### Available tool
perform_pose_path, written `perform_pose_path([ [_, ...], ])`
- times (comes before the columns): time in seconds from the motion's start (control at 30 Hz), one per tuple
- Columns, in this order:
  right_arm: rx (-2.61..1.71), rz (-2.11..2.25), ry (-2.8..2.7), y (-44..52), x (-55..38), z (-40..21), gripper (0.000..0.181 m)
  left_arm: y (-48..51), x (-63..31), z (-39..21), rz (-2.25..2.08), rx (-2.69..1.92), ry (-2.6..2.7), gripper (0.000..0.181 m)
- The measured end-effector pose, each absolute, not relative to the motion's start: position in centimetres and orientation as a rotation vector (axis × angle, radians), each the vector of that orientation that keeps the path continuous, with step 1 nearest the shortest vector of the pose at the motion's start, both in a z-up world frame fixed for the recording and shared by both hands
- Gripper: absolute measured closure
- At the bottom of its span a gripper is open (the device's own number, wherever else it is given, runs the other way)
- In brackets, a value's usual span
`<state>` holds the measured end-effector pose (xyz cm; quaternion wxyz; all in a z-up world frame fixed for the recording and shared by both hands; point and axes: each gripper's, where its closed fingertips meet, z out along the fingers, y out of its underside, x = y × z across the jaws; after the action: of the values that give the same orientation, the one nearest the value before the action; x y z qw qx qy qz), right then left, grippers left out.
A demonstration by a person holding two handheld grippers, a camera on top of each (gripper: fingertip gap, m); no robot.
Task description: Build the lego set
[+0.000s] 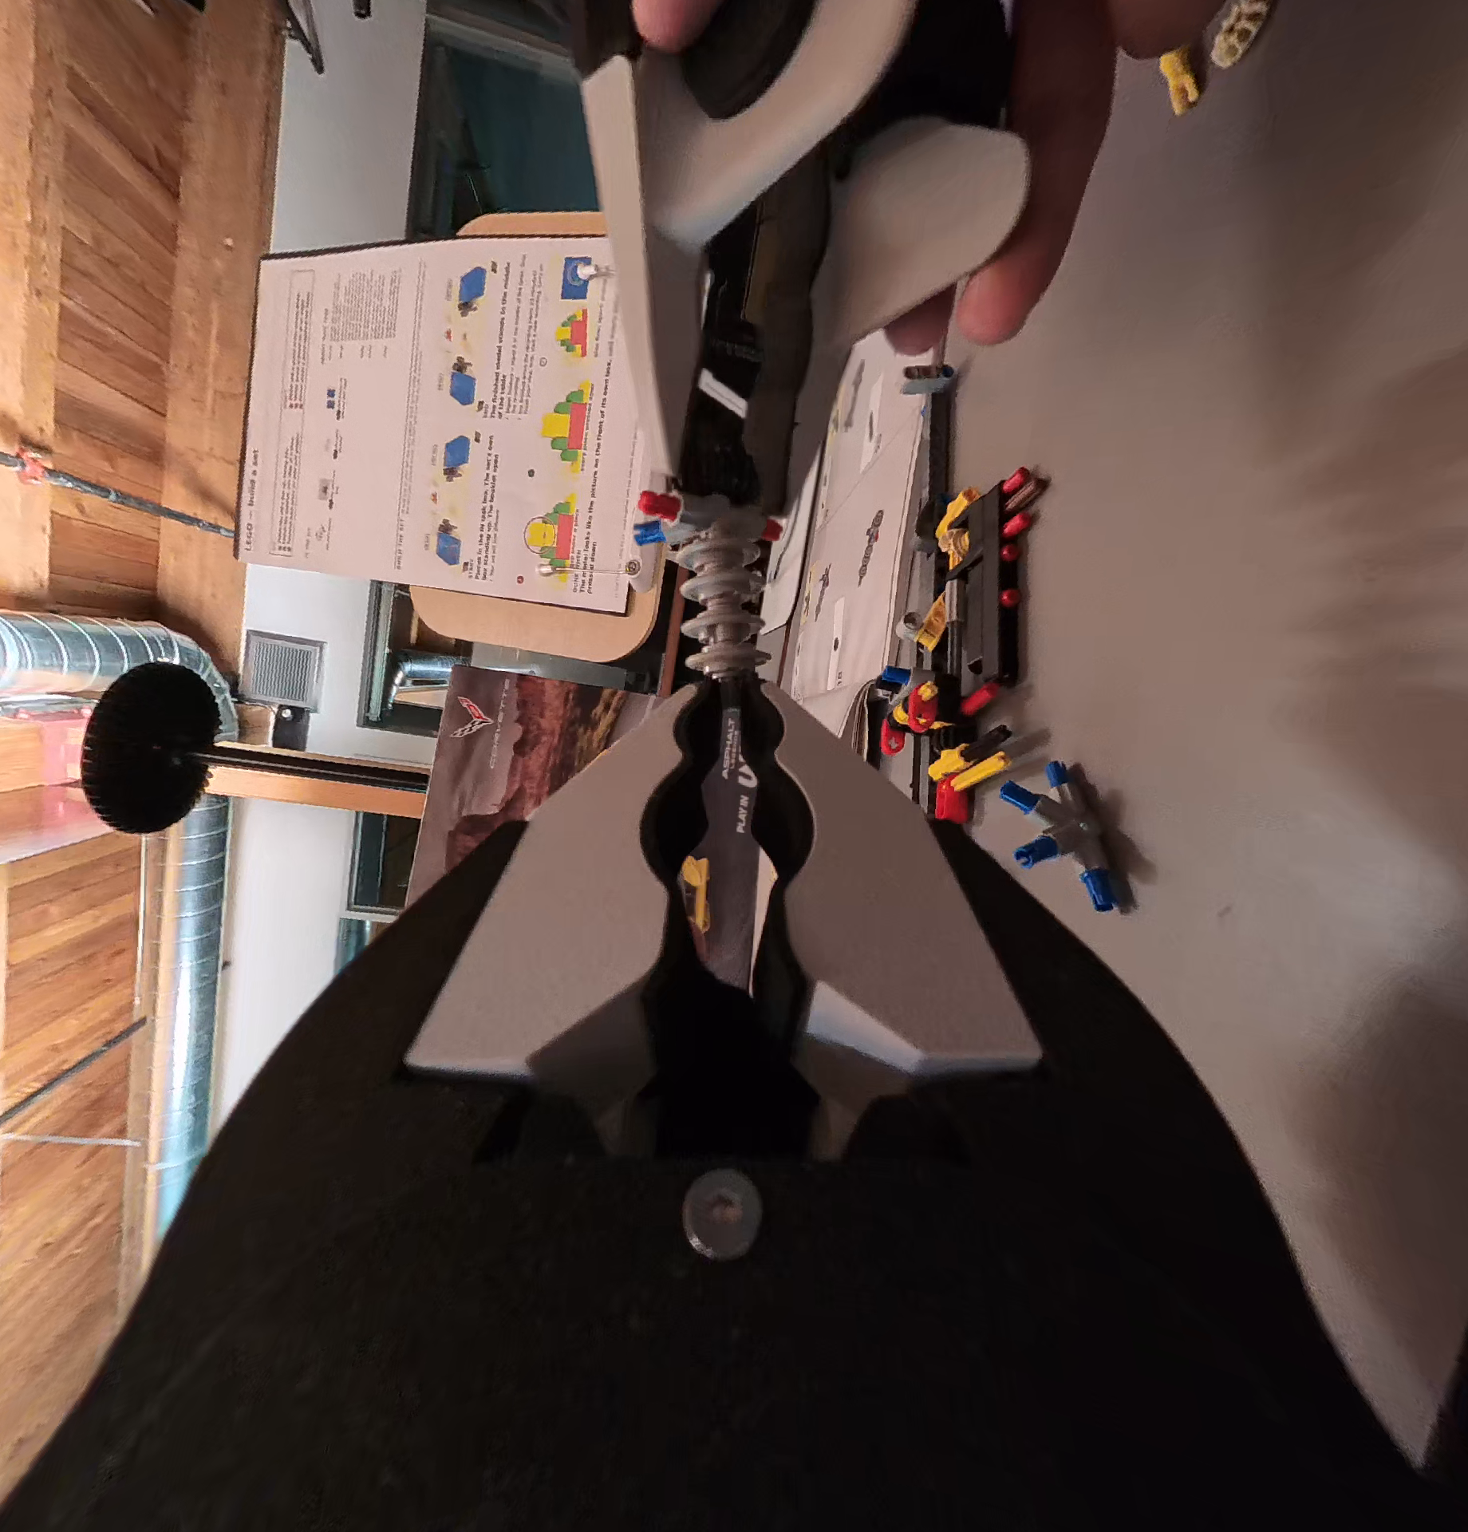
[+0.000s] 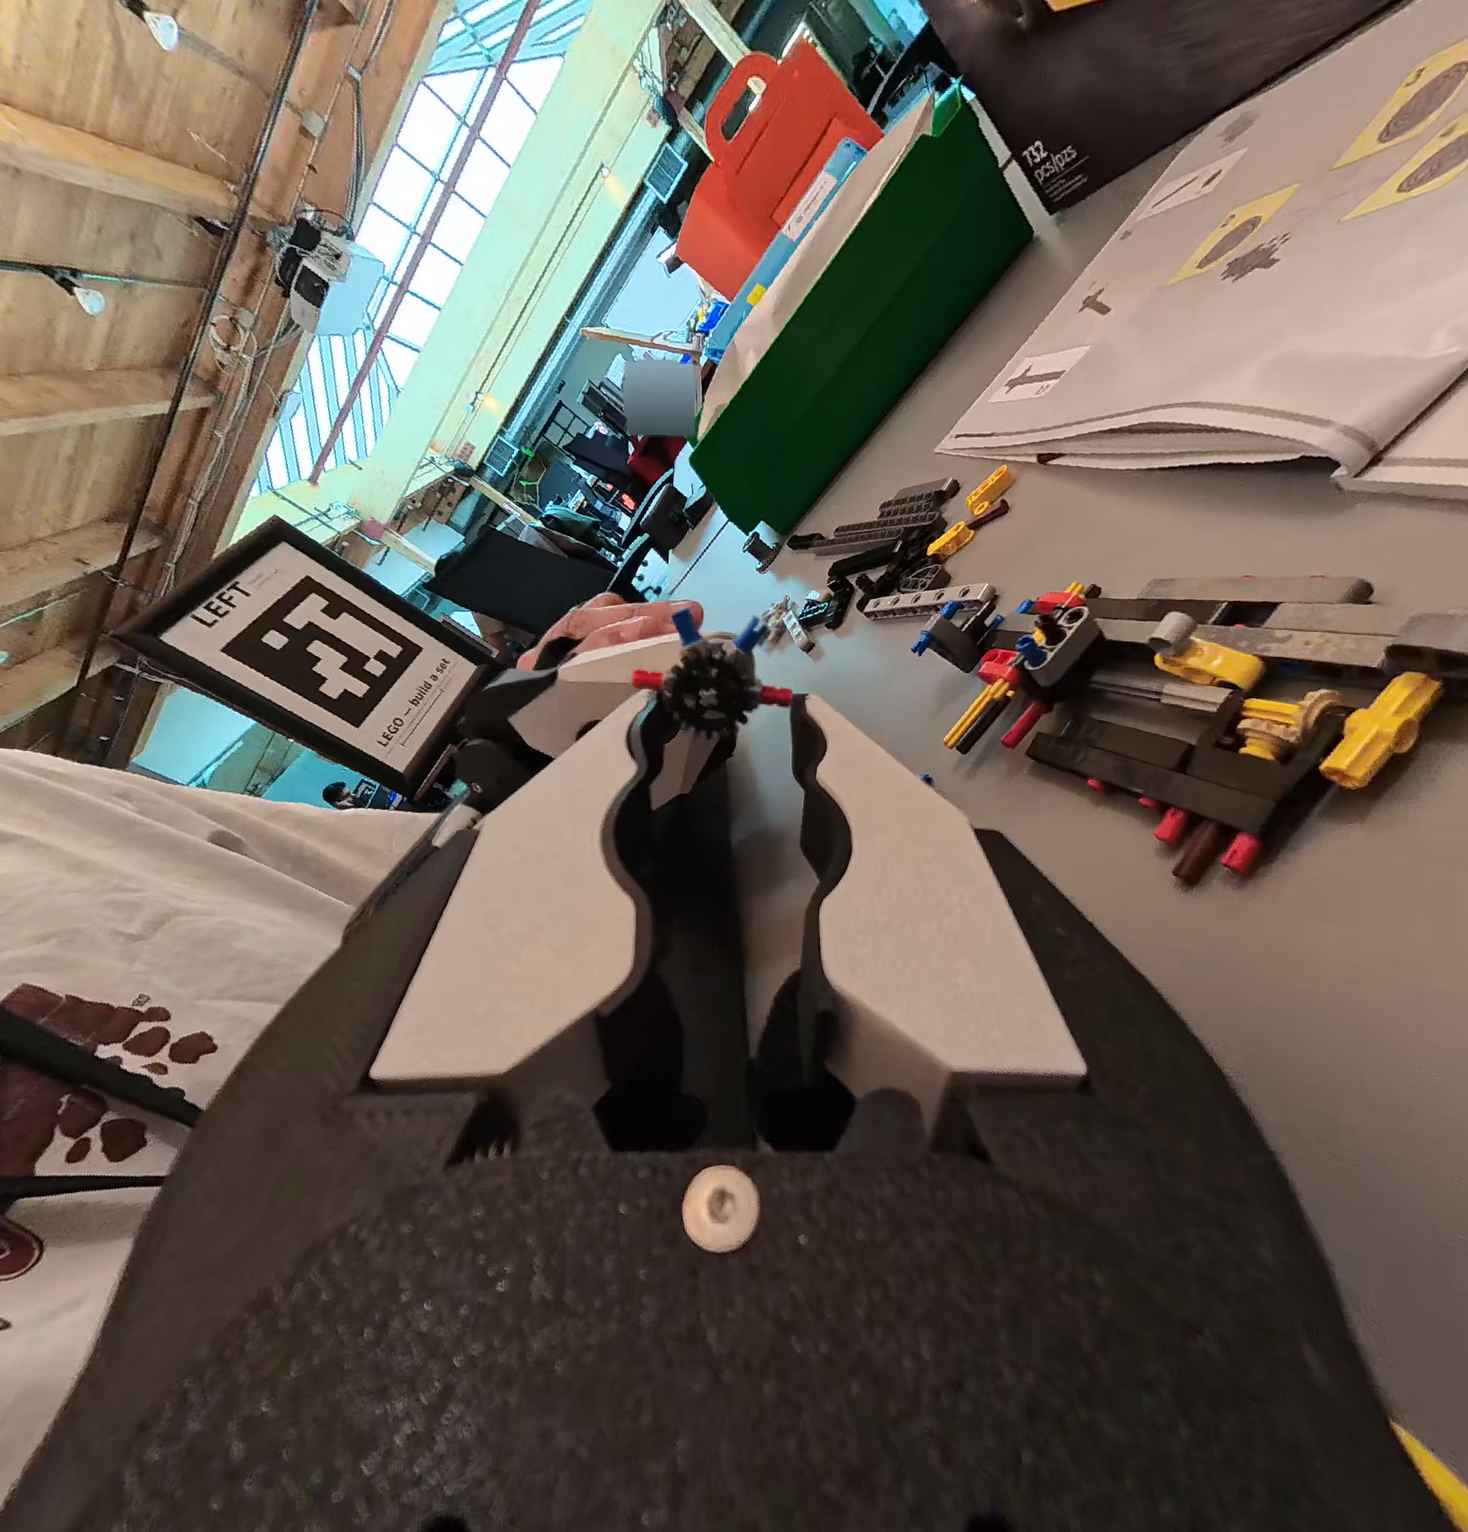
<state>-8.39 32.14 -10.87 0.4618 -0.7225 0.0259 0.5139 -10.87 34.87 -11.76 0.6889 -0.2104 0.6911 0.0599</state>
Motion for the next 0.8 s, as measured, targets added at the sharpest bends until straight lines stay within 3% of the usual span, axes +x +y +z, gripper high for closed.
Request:
perform_pose_path([
  [0.47,-1.787,1.232,0.011,31.9,-8.8,-10.9,0.161,34.7,-11.1,-12.5,0.016,-0.565,1.600,0.177],
  [0.57,-1.780,1.192,0.034,32.0,-8.0,-10.9,0.161,35.7,-11.9,-13.7,-0.122,-0.747,1.679,0.164],
  [0.67,-1.748,1.155,0.048,31.8,-6.8,-10.5,0.162,36.1,-13.5,-16.1,-0.402,-1.058,1.804,0.166],
  [0.73,-1.770,1.089,0.028,31.6,-6.4,-10.8,0.162,35.2,-14.3,-17.7,-0.626,-1.285,1.883,0.153],
  [0.8,-1.808,0.997,-0.010,31.4,-6.2,-11.5,0.161,34.8,-14.6,-18.3,-0.725,-1.391,1.918,0.152],
])
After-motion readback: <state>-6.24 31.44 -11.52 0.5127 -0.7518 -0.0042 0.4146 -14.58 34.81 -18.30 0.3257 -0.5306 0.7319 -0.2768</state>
